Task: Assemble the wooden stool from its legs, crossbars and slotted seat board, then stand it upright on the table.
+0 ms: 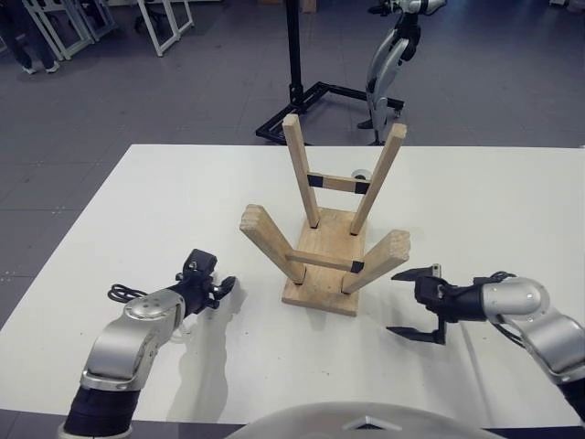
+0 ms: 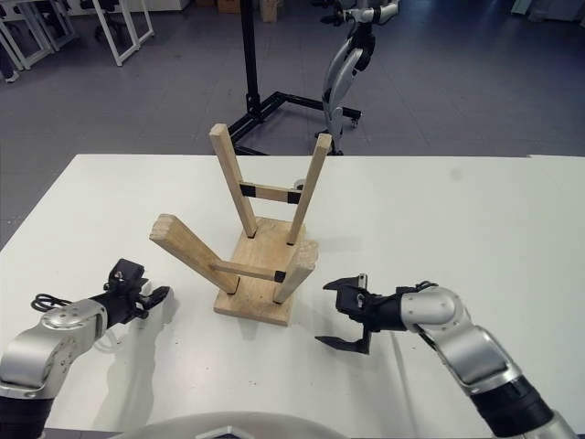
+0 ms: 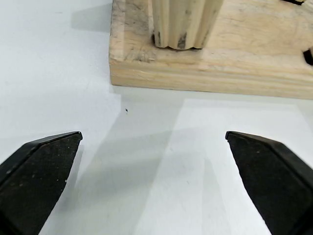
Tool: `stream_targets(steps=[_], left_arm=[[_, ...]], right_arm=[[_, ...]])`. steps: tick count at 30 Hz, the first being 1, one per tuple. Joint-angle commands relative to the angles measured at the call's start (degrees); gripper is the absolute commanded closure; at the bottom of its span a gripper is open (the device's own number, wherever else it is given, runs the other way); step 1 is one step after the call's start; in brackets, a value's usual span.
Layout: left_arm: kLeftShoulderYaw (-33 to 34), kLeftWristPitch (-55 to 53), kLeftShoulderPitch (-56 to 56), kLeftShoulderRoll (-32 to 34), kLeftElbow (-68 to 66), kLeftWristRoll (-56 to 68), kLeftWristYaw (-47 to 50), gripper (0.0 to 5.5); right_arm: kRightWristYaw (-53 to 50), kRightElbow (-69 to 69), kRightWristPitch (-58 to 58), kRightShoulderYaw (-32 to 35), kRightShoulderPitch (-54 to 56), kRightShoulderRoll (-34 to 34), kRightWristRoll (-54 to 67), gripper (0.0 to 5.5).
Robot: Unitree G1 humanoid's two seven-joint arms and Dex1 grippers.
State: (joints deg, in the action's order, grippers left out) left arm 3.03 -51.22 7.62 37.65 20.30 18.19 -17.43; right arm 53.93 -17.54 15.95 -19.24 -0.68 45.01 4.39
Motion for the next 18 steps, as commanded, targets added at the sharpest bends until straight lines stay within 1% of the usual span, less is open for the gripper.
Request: stream_targets(steps=[1,2,4,5,7,11,14,16,18], left_arm=[[0.60,0.38,-2.76,3.03,-3.17,-2.07,-2.39,2.67],[0.30,0.56,-3.52,3.49,-3.68,-2.41,-2.99,2.67],[-0.57,0.89,-4.74,3.65,-4.40,-3.11,-3.81,2.67],[-0.77,0.93,-5.05,3.49,-4.51,-3.37,-4.01,2.67],[-0.79,0.97,-4.93,2.89,-4.40,-3.85,-4.07,2.67],[-0.79,0.74,-2.37,1.65,-1.65,-3.70,-4.21,2.67],[-0.40,0.59,0.33,1.92,1.08,-3.81,-4.74,2.67],[-0.02,-0.58,3.50,4.72,4.32,-4.76,-5.64,2.67],[0.07,-3.07,6.81,7.93,8.97,-3.55,-8.49,2.67]], right_arm=[[-8.10,8.24,-3.10,-10.07,6.50,-12.45,-10.41,0.04],[-10.35,12.62,-4.04,-12.79,10.11,-17.62,-12.59,0.04],[-13.47,18.87,-5.38,-15.56,15.60,-25.73,-14.29,0.04],[-14.11,20.63,-5.95,-16.25,17.54,-28.49,-14.53,0.04],[-14.36,22.15,-6.81,-16.24,18.98,-30.94,-14.21,0.04],[-13.40,18.44,-6.59,-11.04,15.47,-26.96,-12.02,0.04],[-13.33,11.00,-4.21,-4.69,11.80,-23.33,-8.81,0.04],[-12.10,5.28,-1.90,-0.02,8.06,-19.80,-5.81,0.04],[-10.79,1.81,0.02,3.84,5.27,-16.77,-3.28,0.04]])
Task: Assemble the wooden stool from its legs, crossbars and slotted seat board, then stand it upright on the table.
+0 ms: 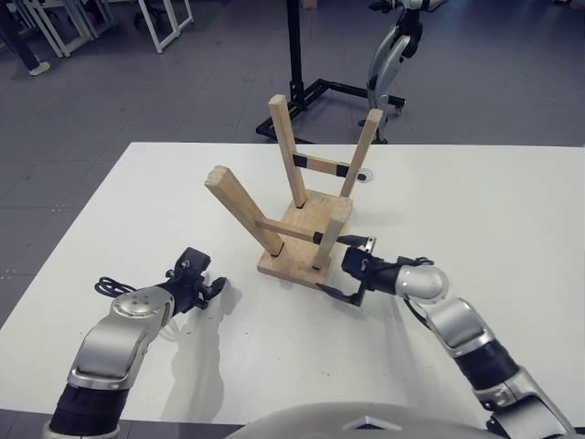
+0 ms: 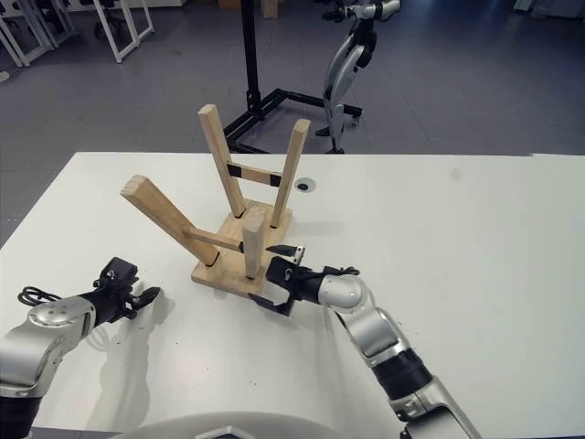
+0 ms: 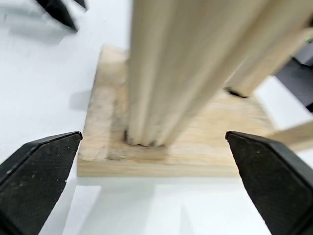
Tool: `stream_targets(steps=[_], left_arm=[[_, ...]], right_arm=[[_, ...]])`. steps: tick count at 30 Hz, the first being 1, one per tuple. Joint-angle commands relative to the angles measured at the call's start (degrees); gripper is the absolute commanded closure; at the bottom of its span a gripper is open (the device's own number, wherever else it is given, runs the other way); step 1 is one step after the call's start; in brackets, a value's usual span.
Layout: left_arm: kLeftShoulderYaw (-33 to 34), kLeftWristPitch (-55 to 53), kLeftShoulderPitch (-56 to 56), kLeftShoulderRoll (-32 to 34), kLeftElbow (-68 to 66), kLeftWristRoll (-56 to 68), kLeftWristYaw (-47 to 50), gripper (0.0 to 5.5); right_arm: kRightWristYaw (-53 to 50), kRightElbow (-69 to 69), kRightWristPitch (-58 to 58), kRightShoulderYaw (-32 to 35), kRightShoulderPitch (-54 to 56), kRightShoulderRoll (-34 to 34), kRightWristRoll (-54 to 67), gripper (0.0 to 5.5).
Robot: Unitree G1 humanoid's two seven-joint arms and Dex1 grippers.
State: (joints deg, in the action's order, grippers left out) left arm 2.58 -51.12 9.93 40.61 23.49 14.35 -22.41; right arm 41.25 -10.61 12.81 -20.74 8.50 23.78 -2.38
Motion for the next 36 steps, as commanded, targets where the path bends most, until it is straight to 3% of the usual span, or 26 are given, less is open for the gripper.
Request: stream_targets(steps=[1,3,5,9,12,18,23,28,36], left_arm=[[0.60,-5.26,6.91,7.71,10.56,3.02,-7.07,2.67],[2.60,-9.72,7.28,9.01,18.92,10.78,-12.70,2.67],[5.84,-15.51,0.56,6.66,26.05,20.45,-14.55,2.67],[7.98,-23.34,-13.11,2.47,29.80,28.46,-9.64,1.92],[5.86,-28.37,-22.96,-6.97,30.01,28.66,-0.43,1.38],[7.74,-39.95,-34.51,-27.28,32.08,33.96,7.46,1.38],[2.40,-41.31,-37.29,-26.38,31.50,29.58,14.50,1.38],[-3.45,-40.84,-35.92,-23.18,31.64,24.46,17.99,2.37],[-3.18,-27.77,-33.64,-17.69,29.16,22.72,11.23,3.69]], right_arm=[[2.44,-4.88,3.16,7.50,-4.60,6.36,4.14,0.04],[3.06,-3.17,2.53,10.59,-5.29,9.16,4.70,0.04],[3.21,-0.71,1.43,11.57,-4.93,10.43,4.49,0.04],[2.66,2.00,0.52,11.00,-4.54,9.76,4.27,0.00],[1.49,3.67,-0.50,10.08,-3.80,8.91,3.15,0.00],[0.97,5.70,-1.30,9.88,-3.78,8.50,2.66,0.00],[0.65,6.01,-1.35,9.41,-3.54,7.61,2.30,0.00],[0.43,6.35,-1.72,10.18,-2.71,7.64,2.52,0.00],[2.14,4.41,1.82,16.71,-4.12,8.49,9.58,0.00]])
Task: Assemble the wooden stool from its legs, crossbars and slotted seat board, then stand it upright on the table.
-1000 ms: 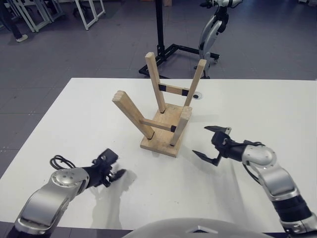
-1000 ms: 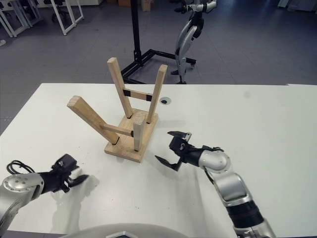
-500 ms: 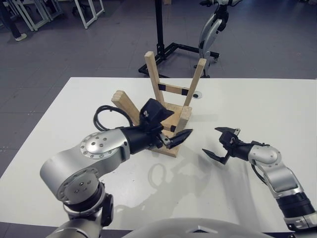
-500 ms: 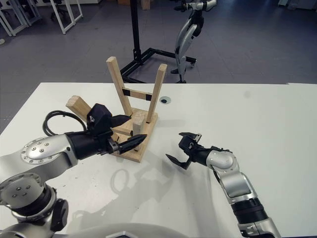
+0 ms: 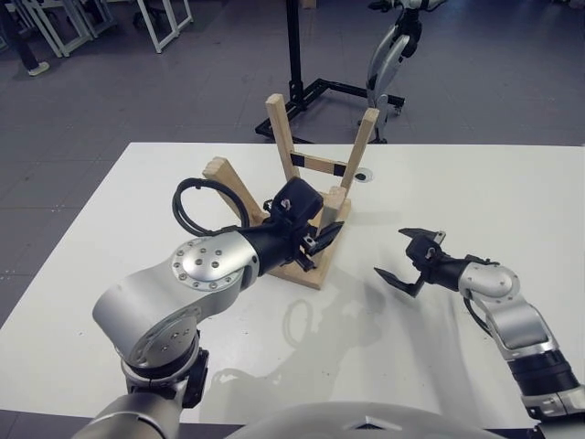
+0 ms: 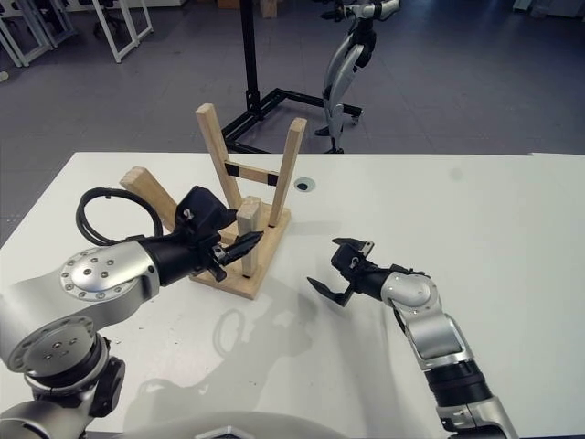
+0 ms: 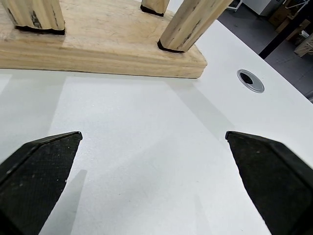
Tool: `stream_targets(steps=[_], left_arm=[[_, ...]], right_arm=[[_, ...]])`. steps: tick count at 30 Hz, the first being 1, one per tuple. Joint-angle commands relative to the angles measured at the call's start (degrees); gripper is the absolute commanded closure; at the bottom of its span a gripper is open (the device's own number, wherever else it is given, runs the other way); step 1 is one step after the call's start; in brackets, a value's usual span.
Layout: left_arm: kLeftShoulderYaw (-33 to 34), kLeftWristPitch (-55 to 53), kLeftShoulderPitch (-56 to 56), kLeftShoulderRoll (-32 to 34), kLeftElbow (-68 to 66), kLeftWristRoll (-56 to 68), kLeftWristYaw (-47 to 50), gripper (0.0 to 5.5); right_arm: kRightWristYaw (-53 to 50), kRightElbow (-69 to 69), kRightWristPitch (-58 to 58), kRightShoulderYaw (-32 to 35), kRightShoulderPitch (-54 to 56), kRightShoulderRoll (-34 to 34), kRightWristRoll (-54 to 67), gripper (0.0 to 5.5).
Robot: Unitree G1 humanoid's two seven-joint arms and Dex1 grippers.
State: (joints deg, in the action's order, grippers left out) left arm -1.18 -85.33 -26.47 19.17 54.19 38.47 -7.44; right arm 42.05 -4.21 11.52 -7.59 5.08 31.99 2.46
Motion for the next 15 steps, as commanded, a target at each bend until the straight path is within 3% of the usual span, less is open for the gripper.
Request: stream_targets(steps=[1,4,7,11,15], left_arm=[[-0.15,10.10,5.14,6.31,-1.92,-2.12,-6.16,3.82],[-3.51,21.06,13.97,13.92,-2.46,-4.98,-13.83,4.14],[-5.96,33.68,23.45,17.52,-3.50,-8.22,-20.38,4.35],[-1.54,46.71,32.77,19.20,-10.13,-7.16,-30.15,4.43],[5.01,53.69,31.42,22.32,-16.16,-4.83,-37.80,4.43]], right_arm=[[1.87,-2.62,4.17,4.86,-0.31,0.55,6.46,0.00],[2.75,-2.68,5.65,7.54,1.75,2.09,8.79,0.00],[3.00,-3.26,6.46,8.65,2.75,3.13,9.66,0.00],[7.62,-9.13,8.39,10.26,-0.42,5.26,15.01,0.00],[14.77,-10.22,9.50,13.44,-0.94,11.36,19.28,0.00]])
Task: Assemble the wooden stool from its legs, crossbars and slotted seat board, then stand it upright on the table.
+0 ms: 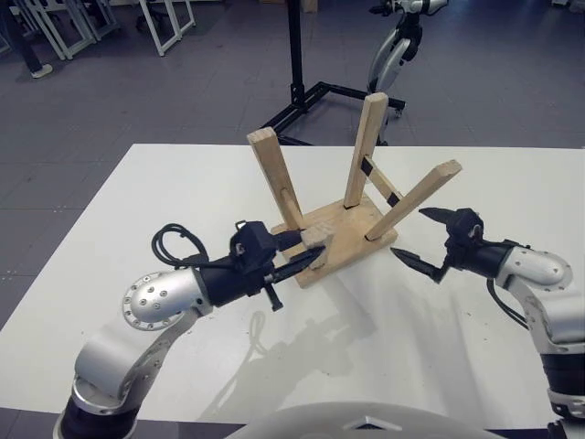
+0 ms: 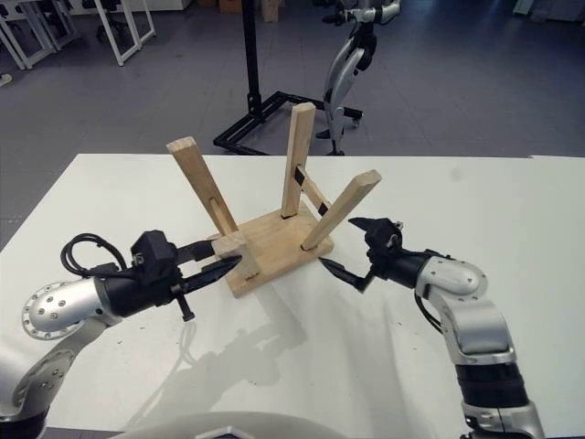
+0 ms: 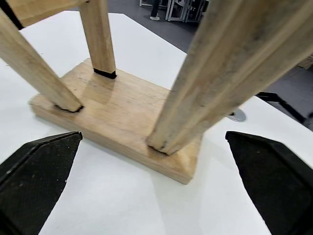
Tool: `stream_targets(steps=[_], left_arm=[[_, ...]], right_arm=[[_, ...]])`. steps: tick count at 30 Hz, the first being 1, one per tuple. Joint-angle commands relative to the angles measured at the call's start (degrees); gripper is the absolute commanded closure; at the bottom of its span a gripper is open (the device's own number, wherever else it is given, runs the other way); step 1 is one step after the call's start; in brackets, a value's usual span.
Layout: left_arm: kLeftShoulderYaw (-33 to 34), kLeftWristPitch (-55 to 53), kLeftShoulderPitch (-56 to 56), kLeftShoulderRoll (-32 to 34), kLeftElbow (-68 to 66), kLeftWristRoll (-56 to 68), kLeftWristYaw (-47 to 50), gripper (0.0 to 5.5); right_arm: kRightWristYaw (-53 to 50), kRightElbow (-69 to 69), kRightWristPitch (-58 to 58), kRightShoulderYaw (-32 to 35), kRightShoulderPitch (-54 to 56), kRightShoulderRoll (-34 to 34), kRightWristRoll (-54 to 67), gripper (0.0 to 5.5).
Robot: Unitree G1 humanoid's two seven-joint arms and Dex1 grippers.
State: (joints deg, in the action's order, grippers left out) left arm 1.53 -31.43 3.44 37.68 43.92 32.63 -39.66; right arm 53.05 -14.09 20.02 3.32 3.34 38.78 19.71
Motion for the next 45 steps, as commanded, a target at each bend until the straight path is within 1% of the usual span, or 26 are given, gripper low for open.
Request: stream_targets(steps=[1,4,9,12,16,21,26,30,32,35,40,42,45], left_arm=[[3.73,1.06,0.57,3.92,-7.19,2.23,-6.86,4.43],[6.52,3.28,-1.13,5.04,-10.17,5.33,-11.12,4.43],[9.13,8.25,-3.63,6.46,-15.42,9.53,-21.54,4.43],[8.76,10.28,-6.66,7.15,-19.29,8.51,-25.11,4.43],[8.22,9.59,-10.14,6.96,-21.48,9.61,-27.01,4.43],[7.69,7.60,-14.48,6.66,-24.92,10.82,-28.17,4.43],[7.45,6.05,-16.03,5.43,-25.73,11.82,-28.01,4.43],[8.56,4.56,-15.50,5.40,-26.91,13.18,-28.07,4.43],[9.61,4.16,-14.96,5.37,-27.55,13.91,-27.86,4.43],[10.38,6.06,-11.19,5.89,-27.09,12.80,-29.41,4.43],[8.74,10.38,-4.64,6.48,-27.10,8.34,-31.14,4.43],[7.40,11.56,-2.23,6.50,-26.18,7.25,-31.12,4.43],[5.96,11.76,0.79,7.71,-26.44,6.35,-31.14,4.43]], right_arm=[[4.59,-0.12,1.32,3.05,1.28,5.61,2.52,0.00],[6.92,0.79,2.56,4.40,2.15,8.28,4.09,0.00],[12.97,2.41,9.55,7.18,7.48,11.58,13.17,0.00],[14.78,1.49,15.47,7.94,11.78,12.06,19.69,0.00],[14.61,-1.71,21.68,7.85,14.73,11.18,26.95,0.00],[14.09,-1.38,22.37,3.95,16.15,8.87,27.35,0.00],[14.21,-1.23,23.52,1.07,16.20,7.36,27.78,1.01],[14.86,-2.83,26.05,1.48,15.45,8.03,30.25,1.68],[15.33,-3.42,27.54,1.84,15.35,8.62,31.50,2.11],[15.72,-4.18,28.89,2.79,14.15,9.69,32.69,2.54],[15.65,-6.66,29.12,3.42,9.74,11.12,32.81,3.60],[15.53,-7.76,28.75,3.30,7.76,11.31,32.39,3.84],[14.79,-8.68,27.66,3.38,6.18,11.30,31.72,3.85]])
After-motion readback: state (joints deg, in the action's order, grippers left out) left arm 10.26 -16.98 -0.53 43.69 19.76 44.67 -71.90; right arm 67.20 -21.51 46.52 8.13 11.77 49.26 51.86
